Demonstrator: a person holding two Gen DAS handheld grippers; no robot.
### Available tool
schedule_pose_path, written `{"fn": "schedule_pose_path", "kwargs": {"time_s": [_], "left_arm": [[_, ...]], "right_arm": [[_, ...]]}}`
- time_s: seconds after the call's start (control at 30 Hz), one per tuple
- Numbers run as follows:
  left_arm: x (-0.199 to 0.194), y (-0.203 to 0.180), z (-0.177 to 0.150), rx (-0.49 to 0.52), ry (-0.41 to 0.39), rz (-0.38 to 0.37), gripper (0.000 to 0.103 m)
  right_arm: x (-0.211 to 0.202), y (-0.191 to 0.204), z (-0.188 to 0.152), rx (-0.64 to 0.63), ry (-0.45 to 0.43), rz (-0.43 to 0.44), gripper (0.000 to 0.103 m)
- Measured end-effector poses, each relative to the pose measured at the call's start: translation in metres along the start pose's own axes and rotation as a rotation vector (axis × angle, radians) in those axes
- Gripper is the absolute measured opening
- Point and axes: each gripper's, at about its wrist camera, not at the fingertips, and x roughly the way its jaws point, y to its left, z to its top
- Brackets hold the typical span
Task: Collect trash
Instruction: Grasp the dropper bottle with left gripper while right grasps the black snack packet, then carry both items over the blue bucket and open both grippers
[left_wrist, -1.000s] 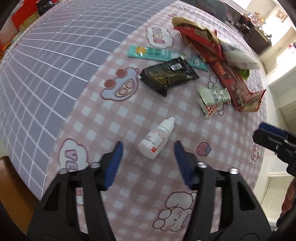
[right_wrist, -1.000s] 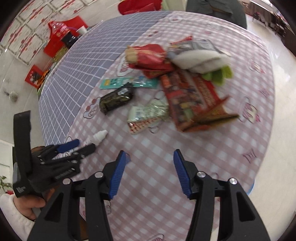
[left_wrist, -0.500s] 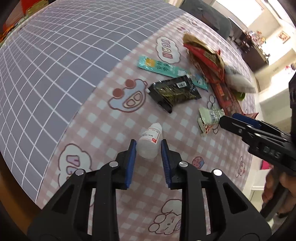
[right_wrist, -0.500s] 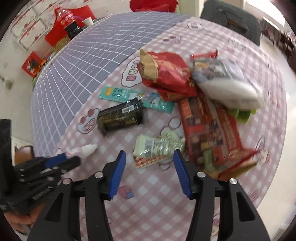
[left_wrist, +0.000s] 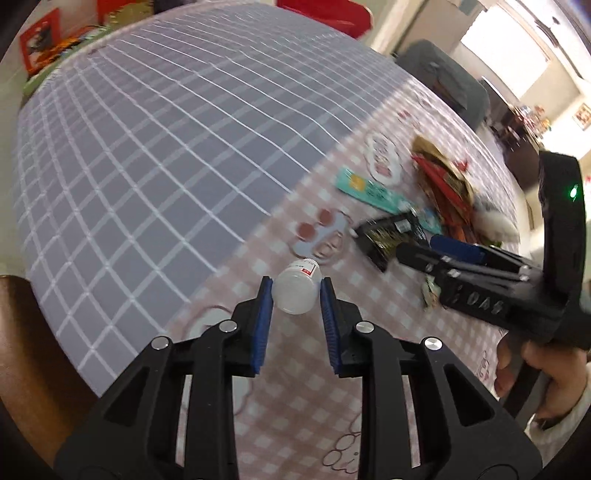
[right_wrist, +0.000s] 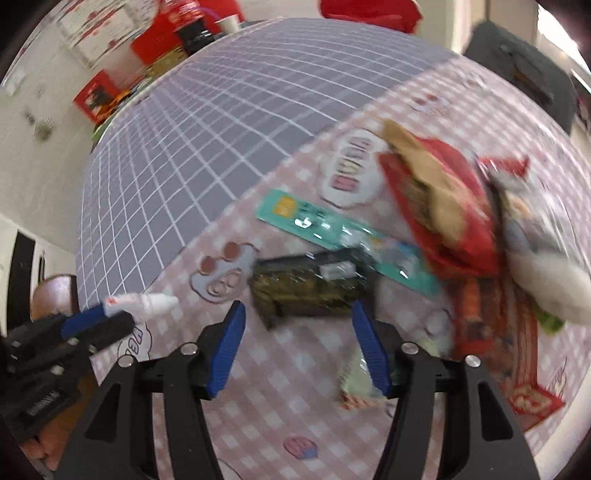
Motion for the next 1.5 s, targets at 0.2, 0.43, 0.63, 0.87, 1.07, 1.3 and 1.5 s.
{"fn": "schedule_pose_path", "kwargs": {"time_s": [0.2,0.43,0.63,0.87,1.07,1.3,1.5], "left_arm": [[-0.009,0.016,0.005,-0.046,-0.017,0.014,0.025],[-0.019,0.01,0.002,-0.046,-0.03,-0.018,0.025],[-0.033,-0.012,0.003,0.0,-0.032,-0.076,0.025],[-0.062,-0.073,0.0,0.107,-0.049,-0.147,0.025],[-0.077,-0.163,-0.015,0.231,-0.035,-0.241,0.025],[-0.066,-0.278,-0.059,0.382,0.048,-0.314,0.025],[-0.023,-0.387,-0.12,0.532,0.201,-0.354,0.025]], "right_arm": [[0.036,0.025,0.006,-0.161,0.025,-0.111,0.061],[0.031,0.009,0.005,-0.13,0.033,-0.063,0.03],[-0.021,-0.017,-0.005,0.061,-0.01,0.117,0.029],[-0.104,-0.046,-0.035,0.183,-0.119,0.213,0.029],[-0.174,-0.105,-0.092,0.311,-0.216,0.225,0.029],[-0.225,-0.203,-0.188,0.458,-0.236,0.135,0.029],[-0.249,-0.294,-0.29,0.647,-0.207,0.041,0.029]]}}
